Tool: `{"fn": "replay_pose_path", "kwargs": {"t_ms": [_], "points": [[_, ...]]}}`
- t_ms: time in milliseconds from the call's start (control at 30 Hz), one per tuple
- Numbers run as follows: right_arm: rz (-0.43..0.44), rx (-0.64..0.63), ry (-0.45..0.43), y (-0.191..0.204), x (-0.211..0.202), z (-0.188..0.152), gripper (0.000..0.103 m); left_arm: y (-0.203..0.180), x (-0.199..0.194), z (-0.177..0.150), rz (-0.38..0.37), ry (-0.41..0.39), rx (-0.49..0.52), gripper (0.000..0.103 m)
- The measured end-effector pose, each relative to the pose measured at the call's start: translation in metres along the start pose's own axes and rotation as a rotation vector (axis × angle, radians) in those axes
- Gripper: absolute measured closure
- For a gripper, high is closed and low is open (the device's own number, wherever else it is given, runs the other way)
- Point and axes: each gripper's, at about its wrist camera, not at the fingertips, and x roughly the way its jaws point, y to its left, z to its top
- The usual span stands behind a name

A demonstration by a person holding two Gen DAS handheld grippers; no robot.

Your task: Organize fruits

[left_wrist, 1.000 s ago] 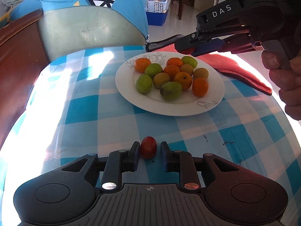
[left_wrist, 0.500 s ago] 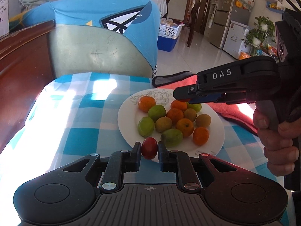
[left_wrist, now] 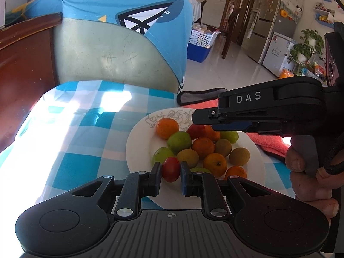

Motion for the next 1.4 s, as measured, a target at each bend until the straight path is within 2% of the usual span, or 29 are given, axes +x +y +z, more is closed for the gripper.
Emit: {"fn": "replay_pose_path", "kwargs": {"t_ms": [100, 167, 200, 233, 267, 367, 433, 567, 633, 767, 933, 1167, 1400], "points": [[-0.002, 0.012, 0.007, -0.001, -0.003, 0.002, 0.061, -0.003, -0.003, 0.002, 0.011, -0.021, 0.006, 0.083], [-0.007, 0.009, 0.009, 0.000, -0.007, 0.003, 0.058, -0.005, -0.008, 0.005, 0.011, -0.036, 0.009, 0.072], [-0.010, 0.004, 0.010, 0.001, -0.009, 0.004, 0.057, -0.007, -0.011, 0.007, 0.019, -0.046, 0.010, 0.056], [-0.020, -0.002, 0.013, 0.003, -0.013, 0.005, 0.057, -0.008, -0.014, 0.008, 0.028, -0.053, 0.011, 0.046], [-0.027, -0.005, 0.012, 0.004, -0.018, 0.006, 0.055, -0.010, -0.018, 0.009, 0.042, -0.063, 0.014, 0.029], [-0.060, -0.026, 0.002, 0.009, -0.036, 0.004, 0.042, -0.012, -0.030, 0.012, 0.046, -0.076, 0.031, 0.025], [-0.070, -0.052, -0.008, 0.012, -0.047, 0.002, 0.040, -0.014, -0.039, 0.013, 0.052, -0.076, 0.048, 0.017], [-0.125, -0.021, -0.008, 0.008, -0.072, -0.004, 0.029, -0.013, -0.058, 0.016, 0.072, -0.084, 0.070, 0.012], [-0.129, 0.009, -0.007, 0.003, -0.085, -0.007, 0.029, -0.011, -0.065, 0.018, 0.080, -0.077, 0.064, 0.010], [-0.183, 0.048, -0.008, -0.001, -0.107, -0.015, 0.021, -0.002, -0.079, 0.020, 0.119, -0.042, 0.046, 0.008], [-0.212, 0.092, -0.021, -0.001, -0.126, -0.029, 0.018, 0.009, -0.087, 0.019, 0.194, 0.016, 0.048, 0.008], [-0.297, 0.046, 0.022, 0.007, -0.128, -0.046, 0.011, 0.009, -0.085, 0.015, 0.258, 0.066, 0.042, 0.008], [-0.390, -0.074, 0.099, 0.020, -0.107, -0.054, 0.007, 0.007, -0.060, 0.007, 0.304, 0.170, -0.006, 0.008]]}}
